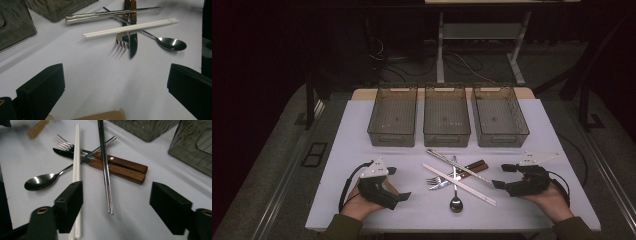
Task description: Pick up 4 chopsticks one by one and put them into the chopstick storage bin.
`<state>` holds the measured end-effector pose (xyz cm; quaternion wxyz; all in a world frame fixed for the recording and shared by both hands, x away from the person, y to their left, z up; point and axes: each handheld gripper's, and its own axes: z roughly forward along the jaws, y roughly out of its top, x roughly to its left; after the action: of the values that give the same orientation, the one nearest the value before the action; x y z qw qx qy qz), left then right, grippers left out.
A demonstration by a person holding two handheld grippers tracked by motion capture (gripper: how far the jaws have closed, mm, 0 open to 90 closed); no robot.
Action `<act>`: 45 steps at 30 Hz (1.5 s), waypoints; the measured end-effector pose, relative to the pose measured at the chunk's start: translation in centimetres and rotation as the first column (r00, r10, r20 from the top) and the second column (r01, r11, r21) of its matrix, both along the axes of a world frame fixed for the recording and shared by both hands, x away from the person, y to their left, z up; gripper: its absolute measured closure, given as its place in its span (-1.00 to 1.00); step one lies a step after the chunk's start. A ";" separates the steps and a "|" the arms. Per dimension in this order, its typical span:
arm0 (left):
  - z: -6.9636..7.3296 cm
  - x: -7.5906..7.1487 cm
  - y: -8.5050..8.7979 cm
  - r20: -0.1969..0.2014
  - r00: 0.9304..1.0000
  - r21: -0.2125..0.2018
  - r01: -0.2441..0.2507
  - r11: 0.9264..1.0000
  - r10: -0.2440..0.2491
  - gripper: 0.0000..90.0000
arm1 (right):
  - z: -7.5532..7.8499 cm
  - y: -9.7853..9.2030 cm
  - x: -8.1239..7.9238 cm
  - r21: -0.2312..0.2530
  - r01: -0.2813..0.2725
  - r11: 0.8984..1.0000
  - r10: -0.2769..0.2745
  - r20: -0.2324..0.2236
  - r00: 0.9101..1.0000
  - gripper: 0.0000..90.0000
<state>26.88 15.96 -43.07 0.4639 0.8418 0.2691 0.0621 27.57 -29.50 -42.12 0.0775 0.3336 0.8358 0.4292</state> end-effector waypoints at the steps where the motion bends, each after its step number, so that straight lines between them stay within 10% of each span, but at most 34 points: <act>1: 0.0 0.0 0.0 0.001 1.000 -0.001 0.000 1.000 0.000 -1.00 | 0.0 0.0 0.1 0.000 0.000 1.000 0.000 -0.003 1.000 -0.30; 45: 0.0 0.1 -0.2 -0.003 1.000 0.002 0.016 1.000 -0.016 -0.99 | -0.6 4.4 4.4 -0.043 -0.125 0.991 0.123 -0.058 0.991 0.78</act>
<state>26.97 15.81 -43.09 0.4632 0.8444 0.2629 0.0575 31.98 -25.07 -42.73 0.0353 0.2907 0.8664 0.4045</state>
